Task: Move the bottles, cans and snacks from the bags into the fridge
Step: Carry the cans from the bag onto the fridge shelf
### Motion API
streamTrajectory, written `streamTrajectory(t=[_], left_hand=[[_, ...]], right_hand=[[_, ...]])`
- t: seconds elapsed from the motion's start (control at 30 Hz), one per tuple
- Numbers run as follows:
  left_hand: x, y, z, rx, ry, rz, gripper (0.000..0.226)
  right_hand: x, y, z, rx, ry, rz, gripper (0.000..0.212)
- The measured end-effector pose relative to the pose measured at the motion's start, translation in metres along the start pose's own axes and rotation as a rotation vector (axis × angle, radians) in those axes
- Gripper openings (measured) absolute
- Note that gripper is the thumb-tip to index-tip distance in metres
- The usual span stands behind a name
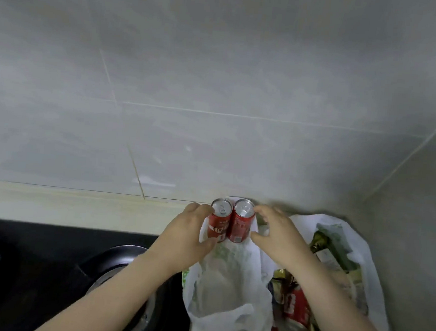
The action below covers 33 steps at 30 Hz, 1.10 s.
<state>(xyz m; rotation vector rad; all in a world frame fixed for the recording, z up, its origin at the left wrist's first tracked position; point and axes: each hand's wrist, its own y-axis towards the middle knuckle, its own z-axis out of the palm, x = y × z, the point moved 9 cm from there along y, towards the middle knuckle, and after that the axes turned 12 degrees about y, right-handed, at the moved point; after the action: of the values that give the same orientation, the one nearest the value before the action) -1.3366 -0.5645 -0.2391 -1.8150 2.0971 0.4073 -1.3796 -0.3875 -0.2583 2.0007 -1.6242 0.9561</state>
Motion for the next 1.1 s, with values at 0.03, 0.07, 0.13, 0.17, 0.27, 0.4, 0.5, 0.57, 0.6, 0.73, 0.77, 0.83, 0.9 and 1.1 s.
streamTrajectory(t=[0.03,0.07,0.13,0.17,0.27,0.4,0.5,0.57,0.6,0.73,0.77,0.83,0.9,1.1], left_hand=[[0.001,0.010,0.006,0.013,0.013,0.005,0.053],[0.002,0.019,0.010,0.019,0.025,0.009,0.056],[0.002,0.037,0.017,0.006,0.041,0.023,0.056],[0.001,0.046,0.021,0.000,0.046,0.034,0.055],[0.004,0.071,0.035,-0.001,0.090,0.057,0.054],[0.009,0.089,0.049,-0.002,0.131,0.062,0.057],[0.014,0.095,0.061,0.013,0.138,0.050,0.055],[0.017,0.097,0.067,0.014,0.111,0.048,0.054],[0.020,0.097,0.069,0.008,0.086,0.043,0.055],[0.033,0.094,0.076,0.019,-0.003,-0.021,0.061],[0.036,0.092,0.078,0.019,-0.026,-0.043,0.062],[0.041,0.088,0.081,0.014,-0.071,-0.080,0.057],[0.046,0.084,0.083,0.007,-0.105,-0.121,0.051],[0.065,0.067,0.074,-0.045,-0.308,-0.283,0.048]], right_hand=[[-0.005,0.009,0.002,-0.001,-0.007,-0.003,0.056],[-0.009,0.017,0.005,0.002,-0.015,-0.004,0.057],[-0.015,0.031,0.009,0.007,-0.034,-0.017,0.058],[-0.017,0.038,0.011,0.006,-0.045,-0.029,0.058],[-0.019,0.052,0.017,0.005,-0.076,-0.065,0.056],[-0.025,0.067,0.029,0.026,-0.091,-0.097,0.067],[-0.028,0.073,0.038,0.062,-0.115,-0.098,0.074],[-0.030,0.075,0.038,0.046,-0.101,-0.103,0.075],[-0.030,0.076,0.038,0.036,-0.091,-0.108,0.073],[-0.035,0.076,0.039,-0.001,-0.066,-0.093,0.059],[-0.038,0.074,0.040,-0.013,-0.046,-0.089,0.055],[-0.044,0.068,0.045,-0.019,-0.001,-0.069,0.050],[-0.052,0.062,0.053,-0.001,0.031,-0.025,0.047],[-0.053,0.047,0.042,-0.059,0.150,0.059,0.029]])
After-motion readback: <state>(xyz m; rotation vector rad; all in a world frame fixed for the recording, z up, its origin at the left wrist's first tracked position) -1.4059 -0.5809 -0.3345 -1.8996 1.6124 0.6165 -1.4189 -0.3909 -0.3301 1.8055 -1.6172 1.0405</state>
